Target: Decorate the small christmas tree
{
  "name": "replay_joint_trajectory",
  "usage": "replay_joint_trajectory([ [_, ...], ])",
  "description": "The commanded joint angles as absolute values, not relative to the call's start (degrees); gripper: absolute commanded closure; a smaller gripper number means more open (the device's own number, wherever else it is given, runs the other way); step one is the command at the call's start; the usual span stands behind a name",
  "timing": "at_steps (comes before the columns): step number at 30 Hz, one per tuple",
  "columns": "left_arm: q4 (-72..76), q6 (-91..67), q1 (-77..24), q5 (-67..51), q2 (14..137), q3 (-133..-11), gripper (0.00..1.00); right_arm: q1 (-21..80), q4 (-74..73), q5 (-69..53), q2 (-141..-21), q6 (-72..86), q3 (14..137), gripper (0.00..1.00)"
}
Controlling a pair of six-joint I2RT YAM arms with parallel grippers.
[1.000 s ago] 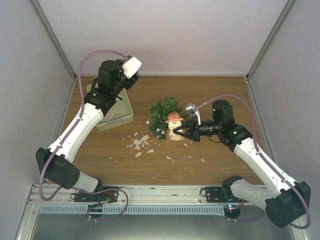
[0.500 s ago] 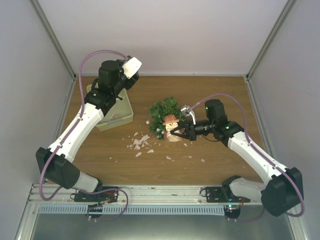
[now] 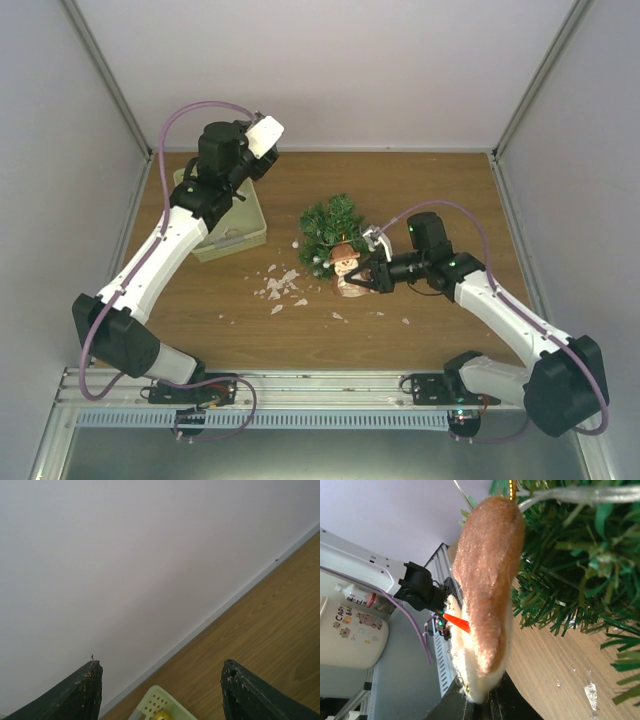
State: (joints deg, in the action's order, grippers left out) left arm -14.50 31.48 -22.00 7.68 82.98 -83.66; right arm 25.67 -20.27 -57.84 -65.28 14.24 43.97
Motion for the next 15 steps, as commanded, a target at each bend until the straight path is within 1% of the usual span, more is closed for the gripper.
replay_joint_trajectory([
  [1, -12.5, 30.9, -21.7, 6.8, 83.5, -82.9, 0.35, 26.2, -21.1, -56.4, -65.0, 13.6, 42.7, 0.97],
  [15, -12.5, 30.6, -21.7, 6.6, 84.1, -83.0, 0.35, 26.2, -23.3, -55.6, -63.7, 12.9, 42.6, 0.97],
])
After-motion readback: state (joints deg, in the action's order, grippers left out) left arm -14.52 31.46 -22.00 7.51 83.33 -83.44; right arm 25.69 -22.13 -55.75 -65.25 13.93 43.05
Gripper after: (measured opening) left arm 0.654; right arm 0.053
